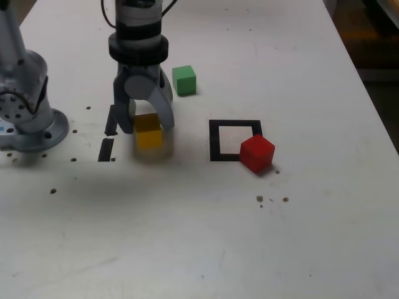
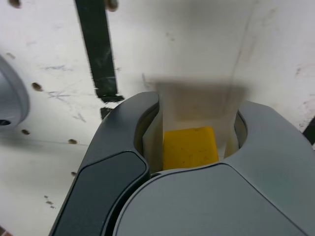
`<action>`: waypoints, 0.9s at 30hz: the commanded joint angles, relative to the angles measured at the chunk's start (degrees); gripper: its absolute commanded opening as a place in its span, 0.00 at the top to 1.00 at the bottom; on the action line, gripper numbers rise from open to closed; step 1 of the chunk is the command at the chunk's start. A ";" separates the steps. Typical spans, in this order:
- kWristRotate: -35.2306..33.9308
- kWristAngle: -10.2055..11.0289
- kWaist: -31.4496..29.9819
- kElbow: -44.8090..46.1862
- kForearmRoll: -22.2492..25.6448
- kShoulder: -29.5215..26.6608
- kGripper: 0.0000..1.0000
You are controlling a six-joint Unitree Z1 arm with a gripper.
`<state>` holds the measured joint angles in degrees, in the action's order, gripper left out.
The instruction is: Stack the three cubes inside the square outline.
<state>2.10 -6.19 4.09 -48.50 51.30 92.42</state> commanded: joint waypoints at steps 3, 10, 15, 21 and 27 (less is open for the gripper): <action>0.58 -0.05 0.09 0.35 -1.08 1.09 0.61; 1.06 -0.02 0.10 0.90 -1.59 2.39 0.33; 1.06 0.15 0.11 1.80 -2.02 2.31 0.23; 0.77 1.66 0.10 2.01 -1.80 0.82 0.12; 0.07 6.45 0.08 0.32 -0.57 -2.38 0.10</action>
<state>2.28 -0.20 4.10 -47.59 50.38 90.75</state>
